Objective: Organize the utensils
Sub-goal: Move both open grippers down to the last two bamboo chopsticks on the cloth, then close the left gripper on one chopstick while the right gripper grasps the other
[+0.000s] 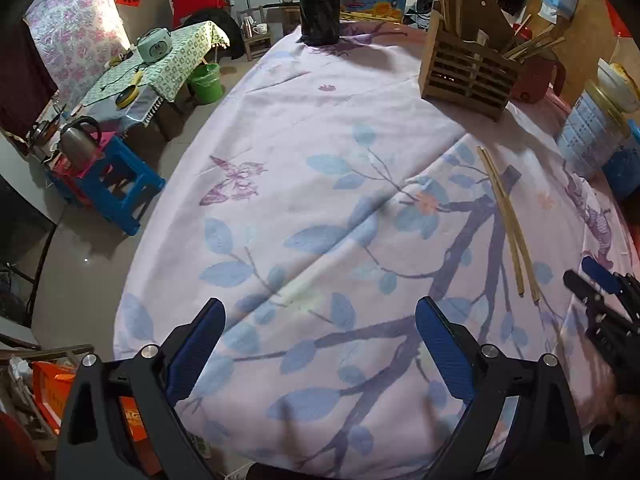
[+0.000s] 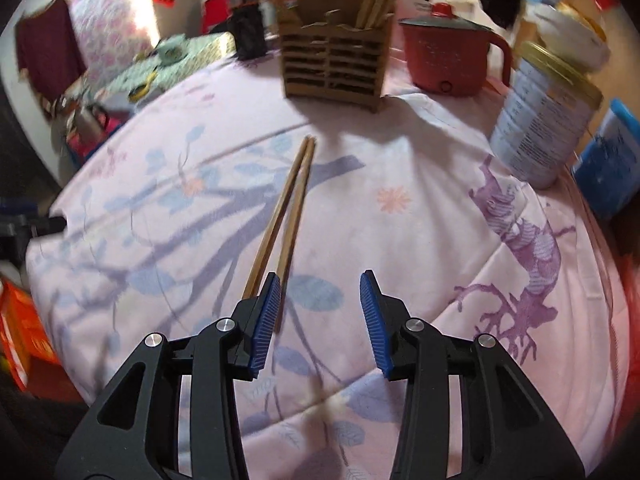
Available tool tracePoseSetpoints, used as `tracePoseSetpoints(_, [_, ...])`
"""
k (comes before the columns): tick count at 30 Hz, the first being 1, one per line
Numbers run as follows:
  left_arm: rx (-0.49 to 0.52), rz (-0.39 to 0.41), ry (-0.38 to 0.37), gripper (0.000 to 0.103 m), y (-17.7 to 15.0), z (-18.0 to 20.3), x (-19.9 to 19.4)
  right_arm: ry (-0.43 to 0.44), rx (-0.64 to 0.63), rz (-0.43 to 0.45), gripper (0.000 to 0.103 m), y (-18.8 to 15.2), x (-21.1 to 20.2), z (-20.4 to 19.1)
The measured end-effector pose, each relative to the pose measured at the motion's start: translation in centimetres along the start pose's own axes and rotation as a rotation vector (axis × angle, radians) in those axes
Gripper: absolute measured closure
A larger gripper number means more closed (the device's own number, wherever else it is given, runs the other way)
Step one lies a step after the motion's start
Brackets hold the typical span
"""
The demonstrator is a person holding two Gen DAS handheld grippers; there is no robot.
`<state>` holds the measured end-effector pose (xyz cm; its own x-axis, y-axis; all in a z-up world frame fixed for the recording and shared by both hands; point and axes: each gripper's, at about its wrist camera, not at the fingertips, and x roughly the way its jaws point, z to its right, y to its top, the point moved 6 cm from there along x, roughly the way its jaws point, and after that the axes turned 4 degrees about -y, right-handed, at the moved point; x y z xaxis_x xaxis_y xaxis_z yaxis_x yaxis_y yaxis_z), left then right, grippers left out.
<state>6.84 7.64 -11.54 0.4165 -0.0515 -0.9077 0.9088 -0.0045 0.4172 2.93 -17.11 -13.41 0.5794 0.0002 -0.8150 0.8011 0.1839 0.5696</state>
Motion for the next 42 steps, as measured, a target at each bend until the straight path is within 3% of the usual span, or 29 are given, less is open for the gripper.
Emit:
tracePoseSetpoints(7, [-0.034,0.002,0.034,0.009,-0.7,-1.3,-0.7,0.018,-0.037,-0.014,0.06,-0.9,0.7,-1.0])
tracePoseSetpoints(20, [-0.059,-0.005,0.092,0.009,-1.6,-3.0,-1.4,0.048,0.052,-0.067,0.063,-1.2,3.8,-0.1])
tracePoseSetpoints(32, [-0.019,-0.012,0.117,0.009,-1.6,-3.0,-1.6,0.028,0.086,-0.028,0.066,-0.7,4.4,0.2])
tracePoseSetpoints(34, [-0.004,-0.013,0.121,0.009,-1.6,-2.9,-1.6,0.022,0.086,-0.02,0.068,-0.7,4.3,0.2])
tracePoseSetpoints(35, [0.0,-0.013,0.121,0.009,-1.6,-2.8,-1.6,0.024,0.085,-0.015,0.074,-0.7,4.3,0.2])
tracePoseSetpoints(36, [0.002,-0.013,0.12,0.009,-1.6,-2.8,-1.6,0.032,0.084,-0.013,0.092,-0.7,4.3,0.0])
tracePoseSetpoints(37, [0.004,-0.014,0.116,0.009,-1.5,-2.7,-1.5,0.026,0.085,-0.013,0.096,-0.8,4.2,0.0])
tracePoseSetpoints(42, [0.018,-0.018,0.068,0.009,-1.0,-1.4,-0.9,-0.031,0.117,-0.03,0.096,-2.0,3.4,1.6])
